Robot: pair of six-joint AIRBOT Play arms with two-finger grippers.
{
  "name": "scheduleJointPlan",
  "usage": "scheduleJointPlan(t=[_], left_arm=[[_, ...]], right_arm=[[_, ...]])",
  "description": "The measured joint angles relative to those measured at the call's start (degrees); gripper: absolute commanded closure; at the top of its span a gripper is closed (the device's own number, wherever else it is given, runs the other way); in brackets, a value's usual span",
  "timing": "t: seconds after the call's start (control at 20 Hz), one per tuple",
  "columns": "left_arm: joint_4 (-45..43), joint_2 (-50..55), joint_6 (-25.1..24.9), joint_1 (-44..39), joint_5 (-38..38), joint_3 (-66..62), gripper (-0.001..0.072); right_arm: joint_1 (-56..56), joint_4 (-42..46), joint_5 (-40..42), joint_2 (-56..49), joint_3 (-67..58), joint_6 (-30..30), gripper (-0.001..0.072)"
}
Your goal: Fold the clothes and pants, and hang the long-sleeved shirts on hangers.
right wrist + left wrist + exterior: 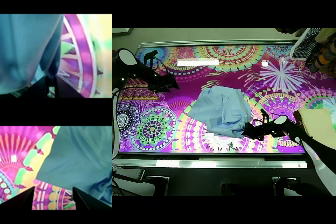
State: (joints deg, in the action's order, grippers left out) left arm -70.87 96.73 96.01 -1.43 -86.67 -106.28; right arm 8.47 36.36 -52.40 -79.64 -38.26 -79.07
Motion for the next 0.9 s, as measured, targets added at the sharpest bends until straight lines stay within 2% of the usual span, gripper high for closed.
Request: scheduleJointPlan(t=[0.15, 0.4, 0.6, 0.9], left_arm=[[-0.72, -0.11, -2.08, 2.51, 1.27, 3.26, 0.0167], [9.55, 0.04, -11.72, 8.28, 9.77, 15.34, 0.0168], [16.68, 2.45, -18.58, 9.29, 13.77, 22.91, 0.0168], [21.57, 7.45, -21.92, 6.80, 15.34, 25.92, 0.0169]], right_arm=[[0.66, -0.28, 1.68, 0.46, -0.04, -0.02, 0.0669], [0.96, -0.22, 1.92, 4.61, -0.07, -1.09, 0.0668], [0.96, -0.42, 0.07, 7.76, -0.07, -1.57, 0.0668], [0.96, -0.59, -1.99, 10.40, -0.11, -1.92, 0.0668]])
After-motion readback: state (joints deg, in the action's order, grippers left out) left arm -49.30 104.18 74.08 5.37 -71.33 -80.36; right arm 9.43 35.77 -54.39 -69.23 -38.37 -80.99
